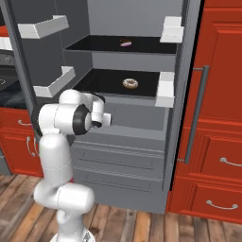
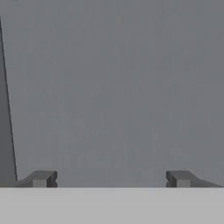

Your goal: Take the cake and donut from the fridge and place them on the empty tray on the dining counter.

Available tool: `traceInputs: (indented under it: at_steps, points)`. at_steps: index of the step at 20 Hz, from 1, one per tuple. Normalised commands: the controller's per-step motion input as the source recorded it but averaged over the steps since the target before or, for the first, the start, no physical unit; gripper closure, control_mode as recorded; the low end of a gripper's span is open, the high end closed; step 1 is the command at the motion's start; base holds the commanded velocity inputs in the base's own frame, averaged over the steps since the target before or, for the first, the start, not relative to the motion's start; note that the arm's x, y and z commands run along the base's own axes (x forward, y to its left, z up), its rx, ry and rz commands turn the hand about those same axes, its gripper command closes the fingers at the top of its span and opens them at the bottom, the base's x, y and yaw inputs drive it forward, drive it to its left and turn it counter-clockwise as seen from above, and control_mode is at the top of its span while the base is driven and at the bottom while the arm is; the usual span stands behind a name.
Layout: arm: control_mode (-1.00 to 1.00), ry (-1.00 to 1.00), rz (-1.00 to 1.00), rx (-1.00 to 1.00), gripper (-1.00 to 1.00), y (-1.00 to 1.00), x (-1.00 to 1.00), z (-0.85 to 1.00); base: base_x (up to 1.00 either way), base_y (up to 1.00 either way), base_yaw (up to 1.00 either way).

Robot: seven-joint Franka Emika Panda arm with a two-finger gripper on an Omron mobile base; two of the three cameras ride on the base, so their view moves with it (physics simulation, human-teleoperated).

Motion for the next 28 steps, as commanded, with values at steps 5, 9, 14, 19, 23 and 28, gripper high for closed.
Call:
traceInputs:
  at_steps: [5,9,14,19,23,28]
  points:
    - [-1.0,-0.29,-0.14,-0.19,-1.0,0.0,-0.68,0.28,0.0,0.0,0.0]
    - [-1.0,-0.41,-0.14,-0.17,-1.0,0.0,-0.99,0.05,0.0,0.0,0.0]
    - [-1.0,-0.38,-0.16,-0.12,-1.0,-0.09,-0.89,0.39,0.0,0.0,0.0]
    - [-1.0,-0.02,-0.23,-0.2,-1.0,-0.16,-0.47,0.65,0.0,0.0,0.0]
    - [-1.0,0.15,-0.32,-0.26,-1.0,-0.25,-0.13,0.39,0.0,0.0,0.0]
    - [-1.0,0.31,-0.27,-0.21,-1.0,-0.44,0.0,0.25,0.0,0.0,0.0]
